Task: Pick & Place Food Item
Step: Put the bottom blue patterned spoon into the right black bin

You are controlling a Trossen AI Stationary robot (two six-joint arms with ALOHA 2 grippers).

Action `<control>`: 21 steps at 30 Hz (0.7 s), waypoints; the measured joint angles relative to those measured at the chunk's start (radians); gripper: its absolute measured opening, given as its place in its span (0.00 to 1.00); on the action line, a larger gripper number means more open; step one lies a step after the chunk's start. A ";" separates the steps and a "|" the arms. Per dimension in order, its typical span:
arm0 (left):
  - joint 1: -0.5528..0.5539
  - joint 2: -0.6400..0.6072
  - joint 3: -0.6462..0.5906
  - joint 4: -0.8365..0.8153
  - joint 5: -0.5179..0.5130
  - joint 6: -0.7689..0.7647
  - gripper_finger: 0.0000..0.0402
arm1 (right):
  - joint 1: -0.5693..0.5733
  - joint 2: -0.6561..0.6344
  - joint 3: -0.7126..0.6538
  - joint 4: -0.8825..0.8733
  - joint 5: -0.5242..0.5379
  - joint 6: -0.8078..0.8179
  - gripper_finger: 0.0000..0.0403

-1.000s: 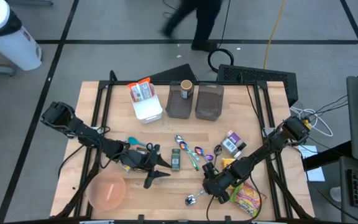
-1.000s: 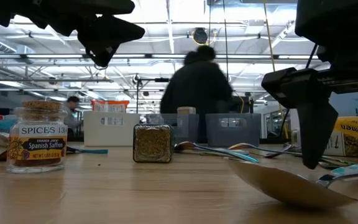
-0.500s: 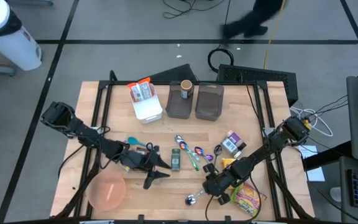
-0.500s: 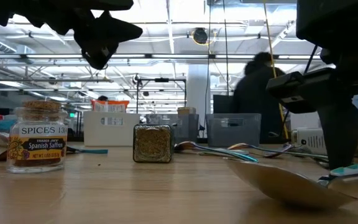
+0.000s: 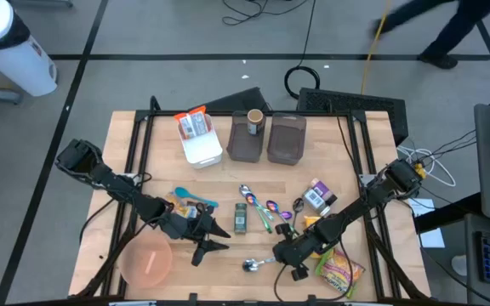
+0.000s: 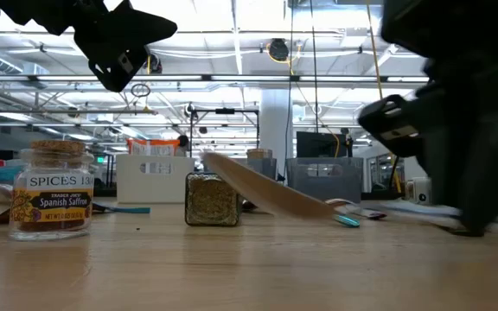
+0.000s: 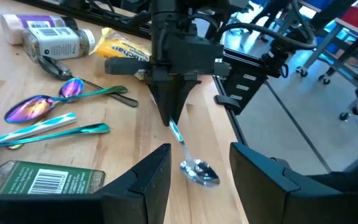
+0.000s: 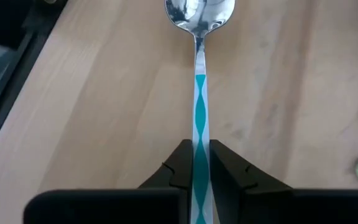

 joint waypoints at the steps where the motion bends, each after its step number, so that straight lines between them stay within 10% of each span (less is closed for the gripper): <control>1: -0.002 0.000 0.000 0.000 -0.009 0.002 0.42 | -0.005 -0.003 0.000 0.004 0.001 0.005 0.05; 11: -0.005 -0.003 0.000 0.000 -0.041 0.103 0.42 | -0.060 -0.057 0.001 0.012 -0.004 0.122 0.05; 21: 0.009 -0.075 0.000 0.060 -0.286 0.215 0.42 | -0.146 -0.227 0.001 0.009 0.032 0.152 0.05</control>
